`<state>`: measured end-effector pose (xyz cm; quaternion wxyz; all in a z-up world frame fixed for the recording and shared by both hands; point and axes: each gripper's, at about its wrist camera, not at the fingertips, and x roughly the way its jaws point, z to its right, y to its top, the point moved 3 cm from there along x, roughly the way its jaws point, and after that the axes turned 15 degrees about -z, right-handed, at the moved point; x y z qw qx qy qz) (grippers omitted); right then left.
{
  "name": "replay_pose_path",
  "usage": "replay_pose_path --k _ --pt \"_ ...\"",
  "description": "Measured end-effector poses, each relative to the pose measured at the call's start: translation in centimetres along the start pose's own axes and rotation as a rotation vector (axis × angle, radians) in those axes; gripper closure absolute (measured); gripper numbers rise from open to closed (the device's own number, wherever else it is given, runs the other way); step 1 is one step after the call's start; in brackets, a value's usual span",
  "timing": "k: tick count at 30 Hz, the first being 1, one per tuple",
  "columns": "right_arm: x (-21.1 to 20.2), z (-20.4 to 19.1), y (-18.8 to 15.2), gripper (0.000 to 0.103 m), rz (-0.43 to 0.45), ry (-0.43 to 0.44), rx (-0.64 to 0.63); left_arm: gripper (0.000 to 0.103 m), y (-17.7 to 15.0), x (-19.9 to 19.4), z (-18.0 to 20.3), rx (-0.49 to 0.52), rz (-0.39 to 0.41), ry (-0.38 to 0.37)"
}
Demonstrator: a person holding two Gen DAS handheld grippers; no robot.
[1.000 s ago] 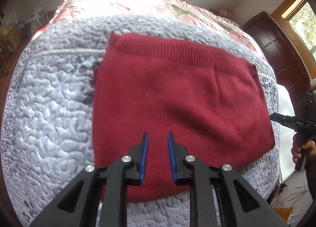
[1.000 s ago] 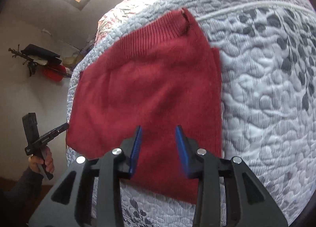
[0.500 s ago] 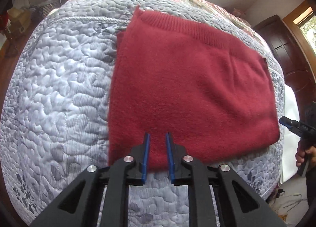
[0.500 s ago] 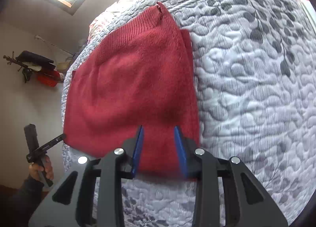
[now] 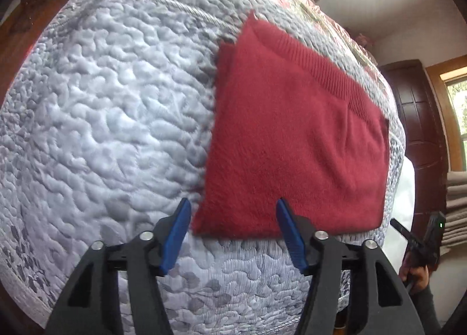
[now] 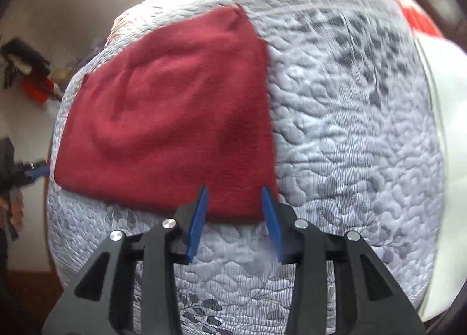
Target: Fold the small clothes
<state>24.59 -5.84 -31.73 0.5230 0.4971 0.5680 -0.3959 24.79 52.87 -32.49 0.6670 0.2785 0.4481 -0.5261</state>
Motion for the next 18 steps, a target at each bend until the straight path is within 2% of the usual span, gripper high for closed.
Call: replay_pose_path --k 3,6,10,13,15,18 --pt "-1.9 -8.7 -1.9 0.027 0.1 -0.162 -0.22 0.032 4.2 -2.7 -2.5 -0.037 -0.007 -0.055" --pt "-0.6 -18.4 -3.8 0.025 0.15 -0.275 -0.449 0.03 8.4 -3.1 -3.0 -0.029 -0.036 -0.081" --pt "3.3 -28.4 -4.6 0.022 0.207 -0.384 -0.664 0.026 13.7 -0.6 -1.6 -0.03 -0.109 -0.153" --pt "6.4 -33.0 -4.6 0.022 0.255 -0.447 -0.768 0.026 16.3 2.1 -1.3 -0.05 -0.168 -0.192" --pt "8.5 -35.4 -4.2 0.022 0.273 -0.488 -0.823 0.026 17.5 4.0 -1.2 -0.063 -0.197 -0.192" --pt "10.6 -37.3 -3.2 0.022 0.277 -0.515 -0.842 0.025 18.2 6.2 -0.9 -0.048 -0.228 -0.184"
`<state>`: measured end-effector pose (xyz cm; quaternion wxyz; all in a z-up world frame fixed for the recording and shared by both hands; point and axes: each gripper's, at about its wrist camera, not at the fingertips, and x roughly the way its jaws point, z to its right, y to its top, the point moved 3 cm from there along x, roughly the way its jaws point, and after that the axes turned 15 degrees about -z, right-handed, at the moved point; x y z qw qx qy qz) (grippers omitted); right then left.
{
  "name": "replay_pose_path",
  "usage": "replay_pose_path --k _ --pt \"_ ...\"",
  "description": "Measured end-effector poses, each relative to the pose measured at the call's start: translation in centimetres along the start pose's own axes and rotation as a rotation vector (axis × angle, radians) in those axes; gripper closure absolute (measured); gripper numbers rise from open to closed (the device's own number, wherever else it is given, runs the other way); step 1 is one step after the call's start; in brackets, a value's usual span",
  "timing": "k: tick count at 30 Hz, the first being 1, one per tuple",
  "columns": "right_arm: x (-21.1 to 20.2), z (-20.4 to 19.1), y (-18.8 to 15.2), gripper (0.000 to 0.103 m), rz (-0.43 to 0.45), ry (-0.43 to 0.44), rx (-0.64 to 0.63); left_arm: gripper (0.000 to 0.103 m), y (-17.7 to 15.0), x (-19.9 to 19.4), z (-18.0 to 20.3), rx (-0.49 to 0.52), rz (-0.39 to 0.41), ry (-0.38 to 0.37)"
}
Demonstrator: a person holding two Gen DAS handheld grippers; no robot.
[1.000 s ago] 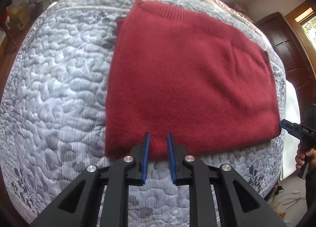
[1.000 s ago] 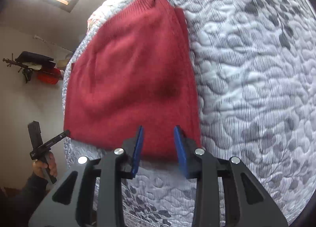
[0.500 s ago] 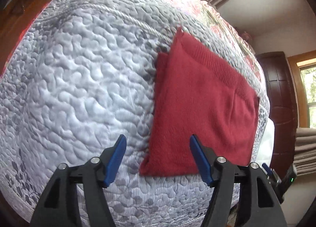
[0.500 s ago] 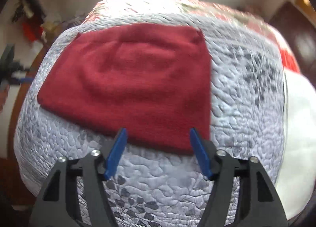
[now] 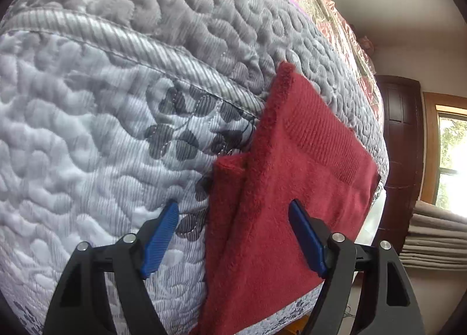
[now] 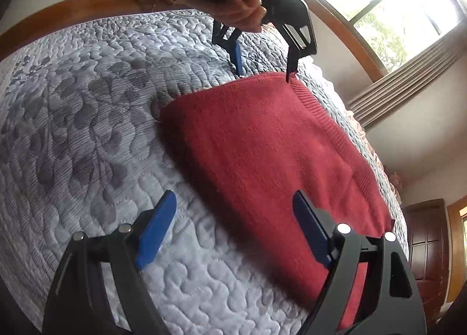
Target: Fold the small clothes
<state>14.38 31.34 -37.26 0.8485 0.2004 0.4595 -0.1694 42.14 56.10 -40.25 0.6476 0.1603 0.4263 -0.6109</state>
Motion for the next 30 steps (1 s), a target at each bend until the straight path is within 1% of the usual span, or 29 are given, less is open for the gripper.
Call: replay_pose_path --k 2,6,8,12,14,16,19,21,23,24,25,26,27,28,29,30 --pt "1.1 -0.3 1.1 0.022 -0.011 -0.022 -0.002 0.022 0.6 0.8 0.3 0.018 -0.022 0.001" --pt "2.6 -1.1 2.3 0.022 -0.018 -0.044 -0.018 0.022 1.3 1.3 1.9 0.08 -0.062 -0.033" --pt "3.2 -2.0 3.5 0.022 -0.013 -0.064 -0.035 0.023 1.5 1.1 2.7 0.097 -0.063 -0.047" --pt "4.7 -1.6 5.7 0.021 -0.011 -0.106 -0.046 0.022 2.5 1.9 3.3 0.084 -0.074 -0.032" --pt "5.1 -0.7 6.3 0.02 -0.015 -0.104 -0.03 0.022 2.8 2.1 2.6 0.054 -0.075 -0.052" --pt "5.1 -0.2 6.3 0.019 -0.017 -0.095 -0.011 0.022 2.7 2.2 2.2 0.044 -0.068 -0.075" --pt "5.3 -1.4 5.9 0.02 -0.011 -0.116 -0.05 0.023 2.3 2.4 1.9 0.063 -0.077 -0.061" --pt "5.4 -1.5 6.2 0.021 -0.007 -0.123 -0.057 0.029 2.4 2.5 2.0 0.059 -0.075 -0.032" --pt "5.5 -0.6 7.0 0.021 -0.013 -0.109 -0.03 0.052 2.4 2.6 1.9 0.05 -0.067 0.009" --pt "5.4 -0.4 7.2 0.021 -0.02 -0.097 -0.018 0.056 2.5 2.6 1.8 0.048 -0.066 0.024" --pt "5.5 -0.1 7.5 0.024 -0.03 -0.076 -0.007 0.06 2.5 2.6 1.7 0.047 -0.066 0.031" --pt "5.7 0.0 7.5 0.034 -0.041 -0.045 0.0 0.067 2.4 2.5 1.5 0.049 -0.067 0.04" --pt "5.7 0.0 7.6 0.05 -0.054 -0.005 0.005 0.071 2.4 2.5 1.6 0.054 -0.067 0.045" --pt "5.6 -0.1 7.6 0.055 -0.061 0.022 0.008 0.076 2.4 2.2 1.5 0.057 -0.065 0.045" --pt "5.4 -0.3 7.5 0.064 -0.06 0.026 0.013 0.08 2.3 2.1 1.6 0.058 -0.06 0.044" --pt "5.2 -0.3 7.5 0.069 -0.059 0.039 0.023 0.081 2.2 2.0 1.8 0.061 -0.056 0.045"
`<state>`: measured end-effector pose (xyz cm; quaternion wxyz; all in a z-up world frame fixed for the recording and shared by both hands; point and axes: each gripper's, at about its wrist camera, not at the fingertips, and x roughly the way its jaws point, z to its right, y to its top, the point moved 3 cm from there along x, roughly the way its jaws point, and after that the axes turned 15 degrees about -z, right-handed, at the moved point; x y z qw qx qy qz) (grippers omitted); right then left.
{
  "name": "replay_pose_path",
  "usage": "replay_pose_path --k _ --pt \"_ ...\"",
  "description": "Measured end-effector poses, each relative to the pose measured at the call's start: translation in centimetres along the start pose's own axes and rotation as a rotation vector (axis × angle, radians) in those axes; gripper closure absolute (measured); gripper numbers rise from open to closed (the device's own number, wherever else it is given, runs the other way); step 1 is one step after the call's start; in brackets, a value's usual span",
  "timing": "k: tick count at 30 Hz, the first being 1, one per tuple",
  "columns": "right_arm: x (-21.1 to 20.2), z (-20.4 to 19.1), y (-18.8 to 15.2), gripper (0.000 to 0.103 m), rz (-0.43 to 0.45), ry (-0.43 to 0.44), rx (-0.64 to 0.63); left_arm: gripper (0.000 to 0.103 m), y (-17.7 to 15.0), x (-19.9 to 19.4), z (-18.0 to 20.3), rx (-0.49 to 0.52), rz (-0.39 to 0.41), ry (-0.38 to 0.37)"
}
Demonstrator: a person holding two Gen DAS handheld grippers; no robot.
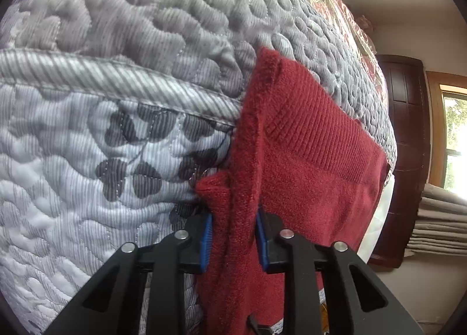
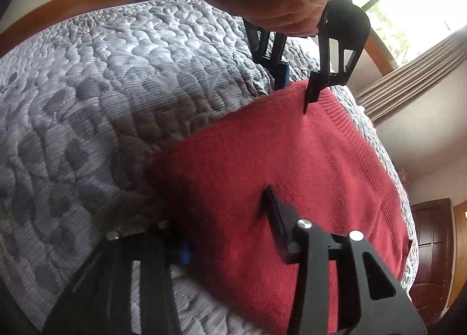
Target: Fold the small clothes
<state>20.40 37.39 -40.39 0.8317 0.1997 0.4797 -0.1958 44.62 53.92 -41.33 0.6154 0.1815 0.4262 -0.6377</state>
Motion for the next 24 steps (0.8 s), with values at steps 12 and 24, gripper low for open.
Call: replay_pose_path --k 12,24 --pt "-5.1 5.2 0.0 0.092 0.039 0.108 0.188 0.084 -2.0 -4.5 5.2 0.037 0.07 0.01" --pt "-10.5 12.6 -2.3 0.093 0.089 0.125 0.347 0.085 -4.4 -7.9 14.1 0.097 0.122 0.028"
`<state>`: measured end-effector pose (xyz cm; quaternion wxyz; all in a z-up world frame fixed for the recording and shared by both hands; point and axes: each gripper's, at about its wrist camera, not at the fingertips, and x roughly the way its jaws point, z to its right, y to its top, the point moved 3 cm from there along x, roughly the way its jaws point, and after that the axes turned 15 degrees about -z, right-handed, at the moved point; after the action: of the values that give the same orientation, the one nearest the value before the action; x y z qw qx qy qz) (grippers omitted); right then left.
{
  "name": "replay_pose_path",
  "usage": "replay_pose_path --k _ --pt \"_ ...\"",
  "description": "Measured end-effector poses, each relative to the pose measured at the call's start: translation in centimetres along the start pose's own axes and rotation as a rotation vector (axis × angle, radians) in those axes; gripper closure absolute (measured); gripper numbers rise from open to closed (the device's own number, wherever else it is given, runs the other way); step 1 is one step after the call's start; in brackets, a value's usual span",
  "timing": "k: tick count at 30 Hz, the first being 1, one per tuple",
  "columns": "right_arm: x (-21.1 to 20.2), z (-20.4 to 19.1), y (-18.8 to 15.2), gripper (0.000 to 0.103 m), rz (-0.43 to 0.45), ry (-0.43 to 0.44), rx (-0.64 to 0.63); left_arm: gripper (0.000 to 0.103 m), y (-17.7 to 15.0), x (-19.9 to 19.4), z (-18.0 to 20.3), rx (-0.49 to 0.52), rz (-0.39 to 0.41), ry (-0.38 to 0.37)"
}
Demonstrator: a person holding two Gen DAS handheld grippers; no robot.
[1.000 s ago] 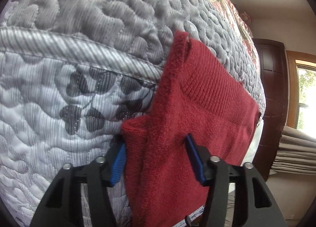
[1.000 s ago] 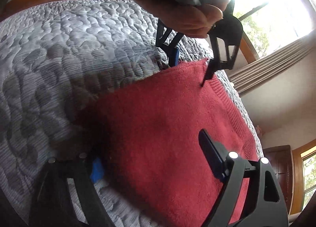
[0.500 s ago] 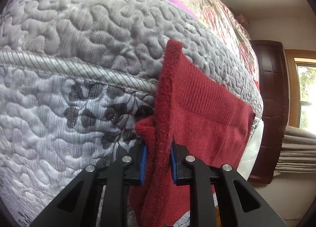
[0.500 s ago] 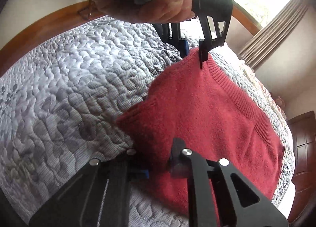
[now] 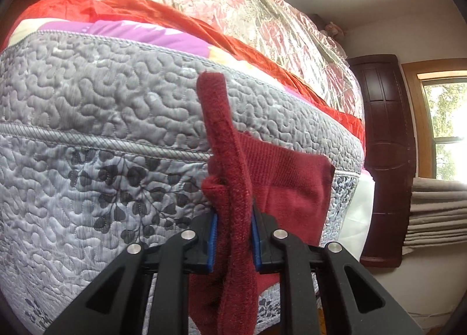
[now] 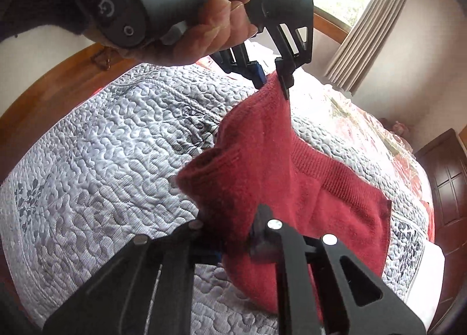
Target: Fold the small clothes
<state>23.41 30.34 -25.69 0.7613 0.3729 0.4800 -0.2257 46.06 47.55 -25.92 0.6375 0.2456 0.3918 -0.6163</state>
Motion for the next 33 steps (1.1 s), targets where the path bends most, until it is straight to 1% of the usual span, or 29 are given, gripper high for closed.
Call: replay_pose_path --k 9,16,26,33 --pt "-2.8 6.2 -2.1 0.093 0.019 0.014 0.136 0.085 -0.3 0.5 8.1 0.061 0.008 0.037" --pt "-3.4 11.1 -4.7 0.093 0.024 0.033 0.253 0.085 -0.4 2.6 13.8 0.117 -0.002 0.074" --pt "-2.1 17.0 -8.6 0.093 0.011 0.082 0.414 0.085 0.5 7.6 19.1 0.151 -0.028 0.134" --pt "-0.5 20.3 -11.5 0.093 -0.011 0.108 0.492 0.085 1.1 12.0 22.0 0.163 -0.064 0.172"
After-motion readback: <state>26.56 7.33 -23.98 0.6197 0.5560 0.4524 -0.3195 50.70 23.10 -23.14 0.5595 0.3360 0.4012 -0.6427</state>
